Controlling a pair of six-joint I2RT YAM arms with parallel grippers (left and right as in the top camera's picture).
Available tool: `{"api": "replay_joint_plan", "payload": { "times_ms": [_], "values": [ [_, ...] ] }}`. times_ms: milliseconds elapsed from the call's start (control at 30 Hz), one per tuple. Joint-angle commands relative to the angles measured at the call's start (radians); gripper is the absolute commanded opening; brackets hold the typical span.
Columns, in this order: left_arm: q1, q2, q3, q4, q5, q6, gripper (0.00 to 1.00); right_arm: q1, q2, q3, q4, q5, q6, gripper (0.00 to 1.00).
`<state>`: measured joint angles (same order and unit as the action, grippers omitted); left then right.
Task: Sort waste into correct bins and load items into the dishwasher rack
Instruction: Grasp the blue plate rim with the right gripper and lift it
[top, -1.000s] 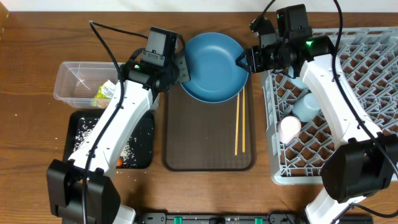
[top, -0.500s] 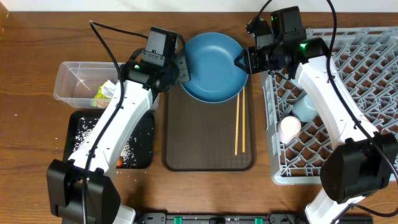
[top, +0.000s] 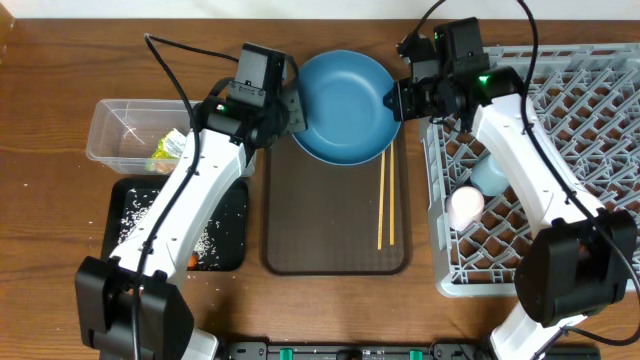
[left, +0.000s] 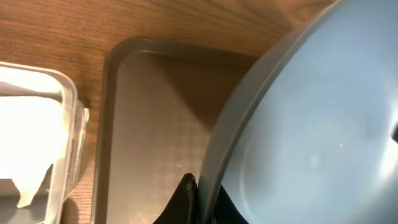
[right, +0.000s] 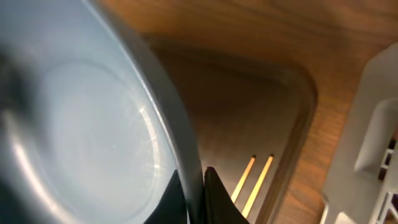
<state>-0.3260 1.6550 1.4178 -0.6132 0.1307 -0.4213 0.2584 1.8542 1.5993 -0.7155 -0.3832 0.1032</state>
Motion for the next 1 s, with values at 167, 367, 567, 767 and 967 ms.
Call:
{"api": "replay_joint_plan", "payload": {
  "times_ms": [167,367,567,767,967],
  "values": [
    [0.002,-0.008,0.003,0.008,0.0,0.001,0.06,0.011,0.005,-0.008,0.0,-0.071,-0.01,0.01],
    [0.002,-0.01,0.004,0.021,0.0,0.001,0.41,0.002,0.005,-0.007,0.045,-0.073,-0.01,0.01],
    [0.002,-0.042,0.005,0.032,-0.001,0.001,0.51,-0.039,0.001,-0.002,0.08,0.007,-0.011,0.01],
    [0.002,-0.074,0.005,0.04,-0.001,0.002,0.52,-0.104,-0.032,0.0,0.075,0.052,-0.014,0.01],
    [0.002,-0.075,0.005,0.042,-0.013,0.009,0.53,-0.187,-0.128,0.001,0.034,0.261,-0.09,0.01]
  ]
}}
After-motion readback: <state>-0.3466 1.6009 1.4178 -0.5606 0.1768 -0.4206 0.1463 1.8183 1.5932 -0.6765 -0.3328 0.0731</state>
